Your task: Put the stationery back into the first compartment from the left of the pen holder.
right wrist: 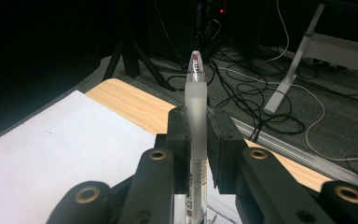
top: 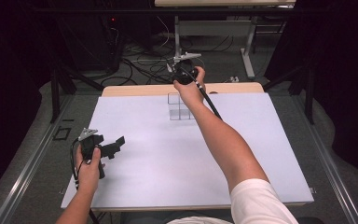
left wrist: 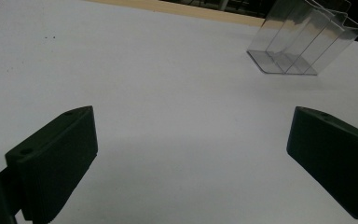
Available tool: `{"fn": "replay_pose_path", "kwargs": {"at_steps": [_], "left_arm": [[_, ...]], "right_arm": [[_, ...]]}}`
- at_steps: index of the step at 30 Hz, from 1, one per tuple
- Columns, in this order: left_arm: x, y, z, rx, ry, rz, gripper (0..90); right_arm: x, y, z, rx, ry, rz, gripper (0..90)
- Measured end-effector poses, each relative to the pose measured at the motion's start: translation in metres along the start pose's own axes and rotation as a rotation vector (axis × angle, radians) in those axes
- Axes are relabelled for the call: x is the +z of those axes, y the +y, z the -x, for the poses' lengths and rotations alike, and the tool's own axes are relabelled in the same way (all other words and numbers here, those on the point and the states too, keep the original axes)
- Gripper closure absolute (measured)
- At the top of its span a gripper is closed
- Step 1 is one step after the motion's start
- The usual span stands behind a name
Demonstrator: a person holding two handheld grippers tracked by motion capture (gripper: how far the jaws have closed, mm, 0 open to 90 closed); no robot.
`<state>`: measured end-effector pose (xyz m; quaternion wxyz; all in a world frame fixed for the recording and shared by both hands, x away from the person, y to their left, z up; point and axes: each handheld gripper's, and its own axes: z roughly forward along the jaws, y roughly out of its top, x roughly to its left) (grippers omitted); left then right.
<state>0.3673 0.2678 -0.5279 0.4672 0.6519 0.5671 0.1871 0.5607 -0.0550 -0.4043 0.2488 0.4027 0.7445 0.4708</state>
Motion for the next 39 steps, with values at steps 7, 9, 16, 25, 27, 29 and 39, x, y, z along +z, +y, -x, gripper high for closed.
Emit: {"fn": "replay_pose_path", "kwargs": {"at_steps": [7,9,16,25,27,29,39], "left_arm": [[0.0,0.0,-0.001,-0.007,0.002,0.005,1.6],[0.0,0.0,-0.001,-0.007,0.001,0.001,1.6],[-0.001,0.0,-0.001,-0.007,0.0,0.007,1.6],[-0.002,0.0,-0.002,-0.014,-0.001,0.005,1.7],[-0.002,0.0,-0.002,-0.014,-0.001,0.005,1.7],[-0.002,0.0,-0.002,-0.015,-0.001,0.005,1.8],[-0.002,-0.001,-0.003,-0.027,0.002,0.016,2.0]], "right_arm": [[0.005,-0.002,-0.003,-0.007,0.003,0.001,80.4],[0.006,-0.003,-0.003,-0.014,0.005,0.004,80.4],[0.012,-0.007,-0.002,-0.006,0.001,-0.001,80.4],[0.019,-0.009,-0.001,0.007,0.0,0.005,80.4],[0.02,-0.01,0.0,0.013,-0.003,0.003,80.4],[0.021,-0.01,0.001,0.016,-0.008,0.005,80.4],[0.024,-0.011,-0.002,0.038,-0.01,0.045,80.4]]}}
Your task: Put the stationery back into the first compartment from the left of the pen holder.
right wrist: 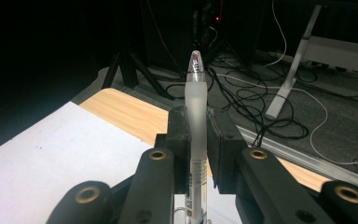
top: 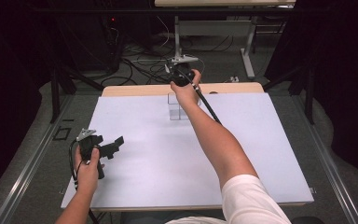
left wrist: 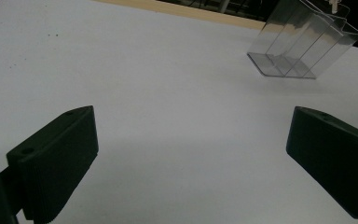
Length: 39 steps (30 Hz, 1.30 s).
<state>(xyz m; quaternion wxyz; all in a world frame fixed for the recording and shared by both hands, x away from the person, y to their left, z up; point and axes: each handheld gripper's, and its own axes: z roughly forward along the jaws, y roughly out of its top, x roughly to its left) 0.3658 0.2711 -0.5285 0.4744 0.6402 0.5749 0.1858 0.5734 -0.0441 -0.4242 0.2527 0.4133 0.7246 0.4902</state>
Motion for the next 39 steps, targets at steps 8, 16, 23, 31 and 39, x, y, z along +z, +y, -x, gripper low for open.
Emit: {"fn": "replay_pose_path", "kwargs": {"at_steps": [8,16,23,31,39], "left_arm": [[-0.001,0.0,0.0,0.002,0.001,-0.004,2.4],[-0.002,0.0,-0.001,-0.003,0.002,-0.007,2.5],[-0.002,0.0,-0.001,-0.002,0.002,-0.008,2.5],[-0.002,0.0,0.0,-0.003,0.003,-0.007,2.6],[-0.002,-0.001,0.0,-0.002,0.004,-0.003,2.6]], "right_arm": [[0.003,-0.004,-0.006,-0.016,0.013,0.001,80.4],[0.008,-0.016,-0.005,-0.008,0.014,-0.02,80.4],[0.01,-0.022,-0.005,-0.004,0.021,-0.038,80.4],[0.011,-0.023,-0.006,-0.006,0.028,-0.046,80.3],[0.01,-0.023,-0.005,0.0,0.039,-0.053,80.0]]}}
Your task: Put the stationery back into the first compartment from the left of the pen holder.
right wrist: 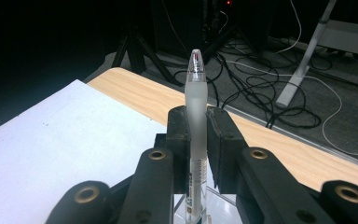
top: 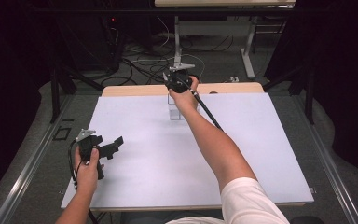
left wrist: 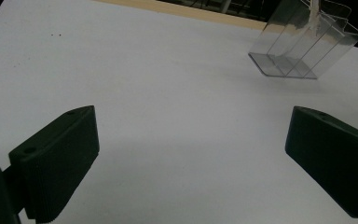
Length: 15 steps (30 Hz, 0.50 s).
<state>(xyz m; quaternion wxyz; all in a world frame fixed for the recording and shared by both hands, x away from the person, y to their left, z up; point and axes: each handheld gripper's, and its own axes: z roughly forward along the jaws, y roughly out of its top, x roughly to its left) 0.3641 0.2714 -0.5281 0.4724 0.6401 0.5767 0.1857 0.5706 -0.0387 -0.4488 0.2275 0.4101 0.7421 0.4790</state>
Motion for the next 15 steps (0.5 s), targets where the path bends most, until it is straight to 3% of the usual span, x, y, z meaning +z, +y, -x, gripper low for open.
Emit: {"fn": "replay_pose_path", "kwargs": {"at_steps": [3,11,15], "left_arm": [[0.0,0.0,0.0,0.003,0.001,-0.001,2.6],[0.002,0.0,0.002,0.027,0.005,-0.023,2.8],[0.004,0.0,0.003,0.033,0.009,-0.033,2.8]], "right_arm": [[-0.002,-0.001,0.002,-0.001,0.004,-0.011,77.4],[-0.016,-0.008,0.009,-0.019,-0.022,-0.004,58.5],[-0.025,-0.013,0.017,-0.005,-0.021,-0.013,48.7]]}}
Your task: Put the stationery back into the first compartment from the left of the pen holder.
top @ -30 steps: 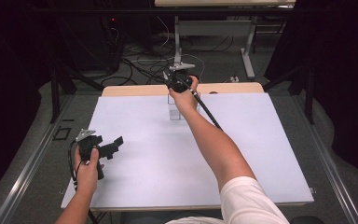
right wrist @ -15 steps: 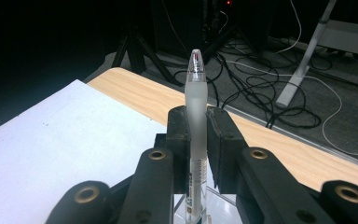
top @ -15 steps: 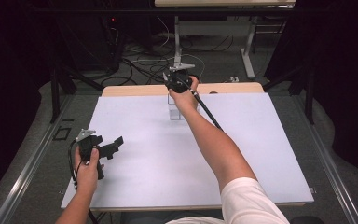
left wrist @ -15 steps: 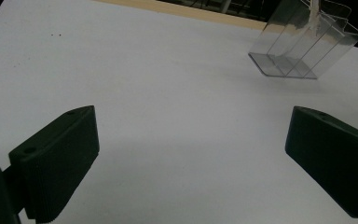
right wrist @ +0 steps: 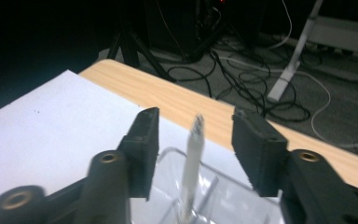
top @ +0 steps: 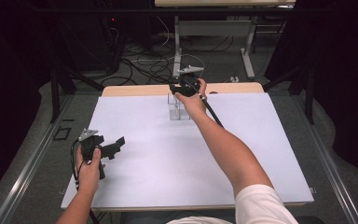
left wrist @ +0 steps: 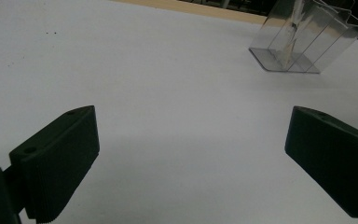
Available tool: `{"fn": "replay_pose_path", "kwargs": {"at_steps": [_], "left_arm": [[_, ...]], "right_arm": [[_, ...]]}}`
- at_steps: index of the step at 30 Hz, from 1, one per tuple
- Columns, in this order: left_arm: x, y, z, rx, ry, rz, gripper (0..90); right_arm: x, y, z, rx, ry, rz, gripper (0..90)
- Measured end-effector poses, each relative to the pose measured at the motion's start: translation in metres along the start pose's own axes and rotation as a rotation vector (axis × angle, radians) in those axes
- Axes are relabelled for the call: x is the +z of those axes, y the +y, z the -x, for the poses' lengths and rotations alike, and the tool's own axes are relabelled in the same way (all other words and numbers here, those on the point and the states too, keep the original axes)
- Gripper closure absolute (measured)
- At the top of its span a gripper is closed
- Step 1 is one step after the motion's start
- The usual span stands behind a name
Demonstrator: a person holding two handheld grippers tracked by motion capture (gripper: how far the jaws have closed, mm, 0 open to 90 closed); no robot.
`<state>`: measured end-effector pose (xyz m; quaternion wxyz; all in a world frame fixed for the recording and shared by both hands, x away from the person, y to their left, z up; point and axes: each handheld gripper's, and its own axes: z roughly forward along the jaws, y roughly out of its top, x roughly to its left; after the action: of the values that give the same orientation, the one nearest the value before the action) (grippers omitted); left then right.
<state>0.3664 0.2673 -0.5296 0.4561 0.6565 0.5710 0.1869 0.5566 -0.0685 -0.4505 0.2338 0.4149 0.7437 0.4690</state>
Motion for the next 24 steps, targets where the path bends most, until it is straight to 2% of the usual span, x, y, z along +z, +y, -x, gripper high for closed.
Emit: {"fn": "replay_pose_path", "kwargs": {"at_steps": [6,12,17,20,24], "left_arm": [[0.002,0.0,0.002,0.011,0.003,0.001,2.8],[0.002,0.0,0.002,0.014,0.007,-0.005,2.8],[0.002,0.0,0.002,0.016,0.011,-0.002,2.8],[0.002,0.0,0.002,0.017,0.011,0.0,2.8],[0.002,0.001,0.001,0.018,0.013,0.0,2.8]], "right_arm": [[-0.017,-0.007,0.013,-0.002,-0.013,-0.047,40.4],[-0.039,-0.017,0.025,-0.02,-0.023,-0.055,40.2],[-0.055,-0.025,0.033,-0.039,-0.027,-0.084,41.1],[-0.065,-0.031,0.037,-0.017,-0.022,-0.086,40.4],[-0.078,-0.04,0.041,-0.016,-0.01,-0.088,37.7]]}}
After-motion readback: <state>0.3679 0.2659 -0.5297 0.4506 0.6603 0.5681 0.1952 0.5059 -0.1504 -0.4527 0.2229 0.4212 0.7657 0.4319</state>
